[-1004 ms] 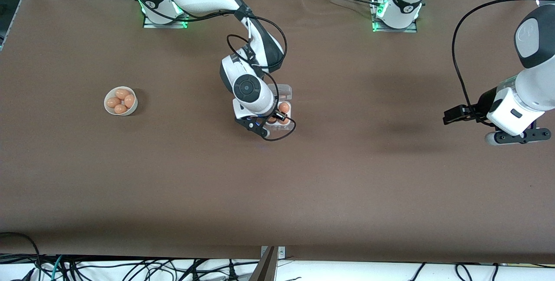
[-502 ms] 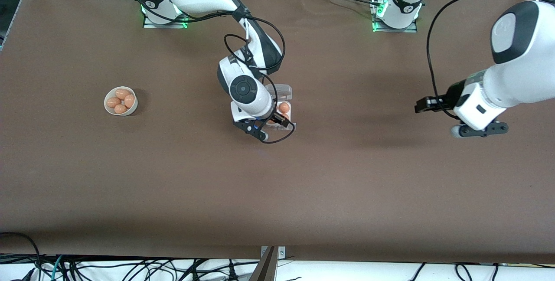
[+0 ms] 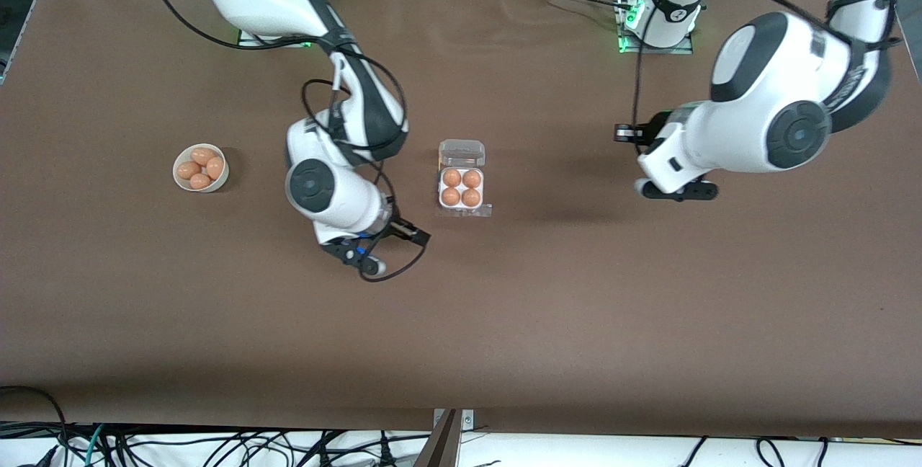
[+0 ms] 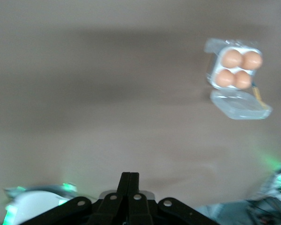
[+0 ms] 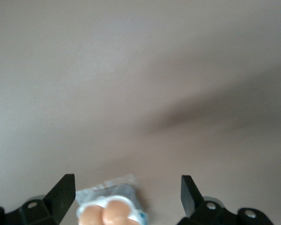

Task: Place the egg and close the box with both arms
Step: 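Withdraw the right gripper while the left gripper reaches the box lid, then fold the clear lid over the eggs with the left gripper and press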

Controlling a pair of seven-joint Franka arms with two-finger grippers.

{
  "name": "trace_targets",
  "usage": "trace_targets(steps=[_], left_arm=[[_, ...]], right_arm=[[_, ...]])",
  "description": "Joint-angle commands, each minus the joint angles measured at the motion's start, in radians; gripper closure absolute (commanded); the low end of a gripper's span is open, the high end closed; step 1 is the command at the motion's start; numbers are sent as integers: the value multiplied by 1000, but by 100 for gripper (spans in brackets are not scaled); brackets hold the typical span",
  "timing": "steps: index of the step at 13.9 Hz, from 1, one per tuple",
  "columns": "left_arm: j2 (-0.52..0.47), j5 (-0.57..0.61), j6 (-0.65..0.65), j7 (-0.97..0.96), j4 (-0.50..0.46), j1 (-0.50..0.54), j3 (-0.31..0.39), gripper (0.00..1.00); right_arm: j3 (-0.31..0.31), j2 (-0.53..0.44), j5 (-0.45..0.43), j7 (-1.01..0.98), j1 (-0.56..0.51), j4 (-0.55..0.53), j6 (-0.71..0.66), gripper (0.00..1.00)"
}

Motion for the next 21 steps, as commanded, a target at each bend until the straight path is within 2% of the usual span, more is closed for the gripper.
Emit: trace_targets(steps=[1, 4, 6, 8, 9, 12, 14, 17, 21], left_arm=[[43, -70, -20, -135, 23, -82, 2, 98], [87, -109, -14, -268, 24, -179, 2, 98], [122, -148, -11, -330, 26, -233, 2, 98], [161, -154, -8, -365, 75, -300, 2, 98], [187, -156, -6, -396, 98, -322, 2, 98], [273, -151, 32, -462, 159, -408, 4, 97], [313, -149, 115, -470, 164, -437, 4, 98], [365, -140, 225, -486, 164, -457, 5, 98], [368, -128, 270, -485, 164, -457, 17, 98]], right_arm=[[-16, -73, 2, -154, -77, -9, -125, 0], [-139, -110, 2, -306, -76, -9, -210, 0], [-200, -127, -16, -340, -76, -6, -256, 0], [-196, -174, -95, -398, -117, -9, -271, 0], [-178, -215, -146, -466, -157, -22, -276, 0], [23, -360, -305, -596, -353, -101, -254, 0], [107, -450, -415, -594, -416, -156, -253, 0], [157, -629, -426, -586, -489, -304, -233, 0], [157, -742, -415, -592, -570, -328, -305, 0]])
